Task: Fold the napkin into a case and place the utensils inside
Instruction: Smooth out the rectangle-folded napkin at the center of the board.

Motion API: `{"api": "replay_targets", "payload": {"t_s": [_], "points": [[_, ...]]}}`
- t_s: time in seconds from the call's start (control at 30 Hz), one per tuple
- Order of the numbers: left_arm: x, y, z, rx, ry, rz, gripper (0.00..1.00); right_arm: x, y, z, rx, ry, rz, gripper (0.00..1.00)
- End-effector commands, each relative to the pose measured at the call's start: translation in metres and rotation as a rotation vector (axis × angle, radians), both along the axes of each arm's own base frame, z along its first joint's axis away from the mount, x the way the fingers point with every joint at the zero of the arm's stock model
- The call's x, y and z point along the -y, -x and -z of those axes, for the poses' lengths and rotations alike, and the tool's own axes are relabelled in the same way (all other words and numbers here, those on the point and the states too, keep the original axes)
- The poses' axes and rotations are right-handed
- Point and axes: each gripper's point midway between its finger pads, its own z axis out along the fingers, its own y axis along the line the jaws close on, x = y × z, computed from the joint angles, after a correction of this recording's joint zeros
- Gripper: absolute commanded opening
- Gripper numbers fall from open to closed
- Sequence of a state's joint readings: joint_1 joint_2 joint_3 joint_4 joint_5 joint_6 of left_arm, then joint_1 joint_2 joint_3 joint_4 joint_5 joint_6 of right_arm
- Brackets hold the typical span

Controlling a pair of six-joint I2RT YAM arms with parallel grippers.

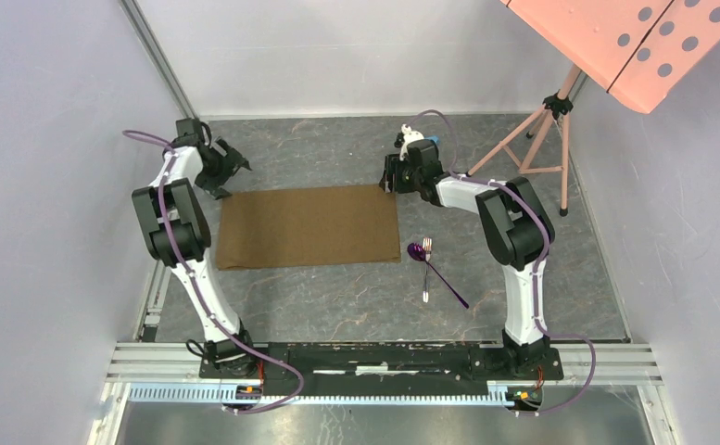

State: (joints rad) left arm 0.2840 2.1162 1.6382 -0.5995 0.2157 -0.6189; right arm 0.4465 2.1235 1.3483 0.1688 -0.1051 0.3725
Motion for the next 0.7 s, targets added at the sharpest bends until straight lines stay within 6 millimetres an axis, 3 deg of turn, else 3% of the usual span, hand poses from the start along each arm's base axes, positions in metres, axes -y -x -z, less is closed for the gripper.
{"api": "replay_targets", "payload": {"t_s": [0.0, 0.03, 0.13, 0.23, 0.33, 0.47, 0.67], "points": [[0.000, 0.018, -0.070, 0.054, -0.197, 0.042, 1.00, -0.023, 0.009, -0.075, 0.098, -0.045, -0.057, 0.65], [0.000, 0.031, -0.082, 0.062, -0.225, 0.030, 1.00, -0.030, 0.020, -0.083, 0.098, -0.056, -0.077, 0.66], [0.007, 0.082, -0.077, 0.026, -0.224, 0.029, 1.00, -0.061, 0.074, -0.087, 0.052, -0.138, -0.196, 0.69], [0.024, 0.123, -0.052, -0.022, -0.112, 0.070, 1.00, -0.077, 0.128, -0.080, 0.019, -0.220, -0.313, 0.72], [0.031, 0.147, -0.033, -0.068, -0.087, 0.090, 1.00, -0.079, 0.163, -0.071, -0.009, -0.257, -0.386, 0.73], [0.030, 0.163, -0.015, -0.110, -0.050, 0.075, 1.00, -0.072, 0.189, -0.054, -0.040, -0.276, -0.422, 0.73], [0.020, 0.168, 0.008, -0.140, -0.017, 0.058, 1.00, -0.059, 0.200, -0.030, -0.072, -0.227, -0.417, 0.73]]}}
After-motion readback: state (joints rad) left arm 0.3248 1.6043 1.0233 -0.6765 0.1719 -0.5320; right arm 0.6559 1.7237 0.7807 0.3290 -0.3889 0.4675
